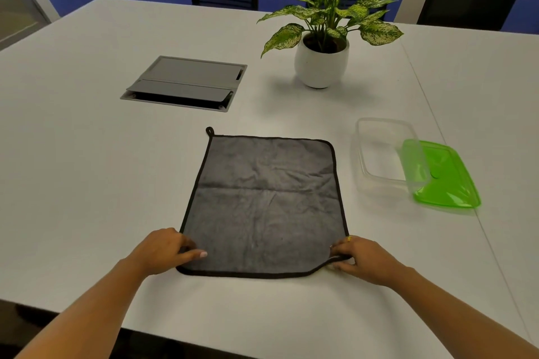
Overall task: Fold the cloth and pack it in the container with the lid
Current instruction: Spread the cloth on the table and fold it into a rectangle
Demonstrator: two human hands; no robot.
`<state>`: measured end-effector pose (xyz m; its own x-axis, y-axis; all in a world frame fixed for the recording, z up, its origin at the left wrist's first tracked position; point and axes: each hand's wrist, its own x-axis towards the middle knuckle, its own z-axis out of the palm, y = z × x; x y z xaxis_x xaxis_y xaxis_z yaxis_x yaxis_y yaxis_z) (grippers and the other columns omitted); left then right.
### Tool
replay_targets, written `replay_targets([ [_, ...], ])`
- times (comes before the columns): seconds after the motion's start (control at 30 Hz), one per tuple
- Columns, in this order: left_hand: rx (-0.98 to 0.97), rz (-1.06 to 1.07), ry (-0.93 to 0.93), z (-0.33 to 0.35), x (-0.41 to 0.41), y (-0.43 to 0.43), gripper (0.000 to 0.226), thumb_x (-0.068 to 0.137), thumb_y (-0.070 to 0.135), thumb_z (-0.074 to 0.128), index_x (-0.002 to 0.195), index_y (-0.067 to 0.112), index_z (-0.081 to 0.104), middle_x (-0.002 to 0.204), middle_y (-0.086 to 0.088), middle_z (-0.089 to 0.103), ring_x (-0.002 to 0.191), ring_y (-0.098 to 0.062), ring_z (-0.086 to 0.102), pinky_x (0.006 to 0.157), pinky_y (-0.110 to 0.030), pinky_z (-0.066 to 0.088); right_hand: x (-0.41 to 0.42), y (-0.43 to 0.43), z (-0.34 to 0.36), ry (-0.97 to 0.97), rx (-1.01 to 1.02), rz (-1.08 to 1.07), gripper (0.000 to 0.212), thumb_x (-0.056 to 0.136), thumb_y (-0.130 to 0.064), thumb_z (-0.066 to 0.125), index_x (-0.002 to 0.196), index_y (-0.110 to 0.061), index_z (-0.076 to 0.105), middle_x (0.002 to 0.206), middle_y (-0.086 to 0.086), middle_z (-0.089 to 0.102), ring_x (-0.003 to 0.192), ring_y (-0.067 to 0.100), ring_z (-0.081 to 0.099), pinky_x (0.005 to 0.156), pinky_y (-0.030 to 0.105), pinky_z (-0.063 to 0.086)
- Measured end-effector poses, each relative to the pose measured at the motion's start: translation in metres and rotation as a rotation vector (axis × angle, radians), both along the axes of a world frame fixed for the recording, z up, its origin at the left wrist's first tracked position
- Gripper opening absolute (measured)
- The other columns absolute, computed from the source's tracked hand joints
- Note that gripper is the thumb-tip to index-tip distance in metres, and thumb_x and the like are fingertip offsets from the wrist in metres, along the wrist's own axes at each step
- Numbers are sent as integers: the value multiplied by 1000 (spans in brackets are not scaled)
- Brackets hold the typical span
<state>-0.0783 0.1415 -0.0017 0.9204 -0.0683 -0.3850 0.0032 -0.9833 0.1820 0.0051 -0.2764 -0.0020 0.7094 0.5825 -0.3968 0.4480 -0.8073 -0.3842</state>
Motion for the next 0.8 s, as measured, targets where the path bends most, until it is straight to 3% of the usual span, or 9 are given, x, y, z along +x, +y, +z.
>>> replay_targets([
  [0.1,23,5,14,0,4,-3,50,82,64,48,107,25,66,99,4,72,81,-8,62,70,-13,43,5,1,1,11,-41,37,30,89,-31,55,117,-27,64,123,-8,63,112,9,55,93,19,42],
  [0.27,55,-183,27,-6,-4,-14,67,70,75,49,117,26,52,116,9,59,101,-9,57,79,-16,41,11,1,2,18,119,-164,26,93,-31,54,113,-25,68,103,-2,72,86,11,62,73,18,42],
  [0.37,69,-213,32,-14,-8,-25,56,78,60,52,121,24,44,124,7,50,109,-11,52,84,-20,42,16,3,3,36,174,-265,26,93,-29,54,112,-19,68,98,4,73,81,16,64,72,25,45],
  [0.5,79,-142,3,-15,-3,-27,28,86,32,49,112,20,51,119,3,56,105,-13,55,80,-20,43,20,2,5,84,232,-312,27,93,-27,54,107,-9,69,98,12,73,74,17,60,68,26,43],
  [0.63,14,-25,88,-5,12,-21,21,84,20,54,101,17,65,103,-1,69,88,-13,60,73,-19,42,23,-1,6,161,241,-334,27,93,-27,55,106,-9,69,90,10,70,66,8,52,60,15,38],
  [0.73,-161,101,264,8,26,-7,11,76,11,67,85,6,70,77,-2,66,64,-7,53,58,-11,40,25,-4,9,326,241,-371,28,91,-28,58,101,-4,68,73,4,57,62,8,51,58,14,41],
  [0.8,-257,171,414,21,32,-1,10,72,8,74,81,6,70,65,5,59,54,-1,52,51,-6,41,28,-5,13,443,193,-345,14,90,-29,60,86,-16,65,70,-4,53,62,6,53,55,13,45],
])
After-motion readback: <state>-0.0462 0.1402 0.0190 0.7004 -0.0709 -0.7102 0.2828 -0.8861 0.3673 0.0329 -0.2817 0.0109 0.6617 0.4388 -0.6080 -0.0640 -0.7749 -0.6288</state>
